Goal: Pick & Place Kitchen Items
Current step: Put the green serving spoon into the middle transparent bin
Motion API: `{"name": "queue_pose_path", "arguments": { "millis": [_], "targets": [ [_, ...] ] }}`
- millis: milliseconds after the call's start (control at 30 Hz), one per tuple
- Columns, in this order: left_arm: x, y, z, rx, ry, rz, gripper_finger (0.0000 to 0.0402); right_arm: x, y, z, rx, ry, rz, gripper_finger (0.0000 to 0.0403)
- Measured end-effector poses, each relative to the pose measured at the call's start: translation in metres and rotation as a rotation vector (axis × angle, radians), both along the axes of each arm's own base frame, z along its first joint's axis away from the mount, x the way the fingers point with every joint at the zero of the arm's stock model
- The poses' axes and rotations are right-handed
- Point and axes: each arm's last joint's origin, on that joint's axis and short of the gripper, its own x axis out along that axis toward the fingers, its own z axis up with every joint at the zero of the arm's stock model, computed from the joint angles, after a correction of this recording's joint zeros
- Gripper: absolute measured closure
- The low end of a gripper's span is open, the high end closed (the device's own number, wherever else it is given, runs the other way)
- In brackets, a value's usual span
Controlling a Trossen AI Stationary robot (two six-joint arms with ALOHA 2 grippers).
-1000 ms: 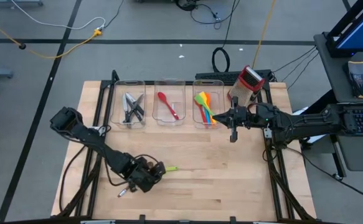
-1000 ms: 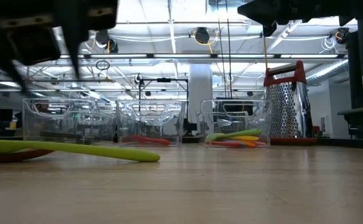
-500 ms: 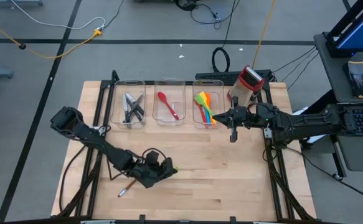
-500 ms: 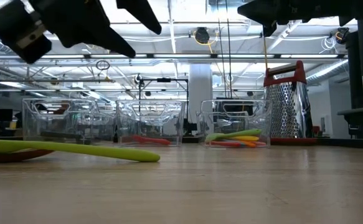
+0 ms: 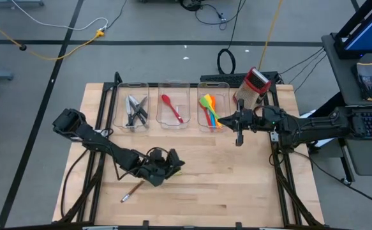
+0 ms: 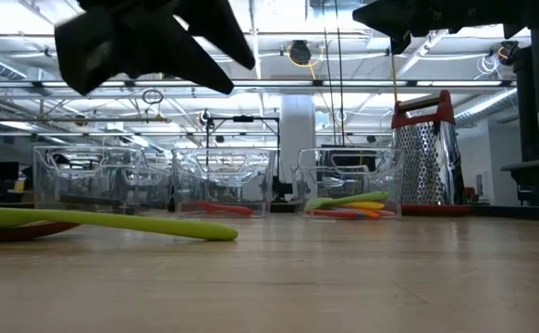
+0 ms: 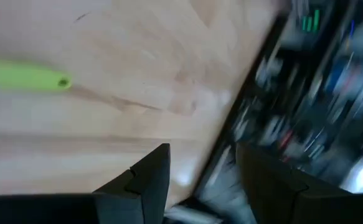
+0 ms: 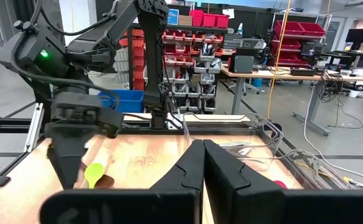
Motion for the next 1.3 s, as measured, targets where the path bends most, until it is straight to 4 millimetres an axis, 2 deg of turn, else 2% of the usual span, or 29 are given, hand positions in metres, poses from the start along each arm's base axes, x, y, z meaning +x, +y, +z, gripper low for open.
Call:
{"name": "queue_pose_path", "arguments": {
  "millis": [100,167,500,600,767,867,1033,1200,1300],
  "targets": [
    [-0.002,0.0,-0.002,-0.192,-0.04,0.169,0.0213,0.0,0.0,0.0,0.0,0.0,-0.004,0.0403],
    [-0.003,0.002,-0.005,-0.254,-0.044,0.251,0.0213,0.0,0.0,0.0,-0.001,0.0,-0.005,0.0403],
    [0.0,0.03,-0.012,-0.25,0.033,0.403,0.0213,0.0,-0.002,0.0,-0.008,0.0,-0.012,0.0403],
    [0.001,0.028,-0.001,-0.246,0.135,0.4,0.0213,-0.001,-0.004,0.0,-0.016,0.0,-0.024,0.0403],
    [0.004,0.01,0.023,-0.449,0.511,0.434,0.0213,-0.002,-0.007,0.002,-0.028,-0.006,-0.04,0.0403],
    [0.008,-0.006,0.035,-0.546,0.636,0.449,0.0213,-0.005,-0.007,0.004,-0.034,-0.021,-0.042,0.0403],
    [0.028,-0.015,0.019,-0.56,0.659,0.453,0.0213,-0.01,-0.007,0.009,-0.08,-0.049,-0.045,0.0403],
    [0.045,-0.004,-0.004,-0.553,0.663,0.512,0.0213,-0.015,-0.006,0.012,-0.085,-0.062,-0.045,0.0403],
    [0.048,0.004,-0.006,-0.559,0.687,0.536,0.0213,-0.018,-0.006,0.014,-0.086,-0.075,-0.046,0.0403]
  ]
}}
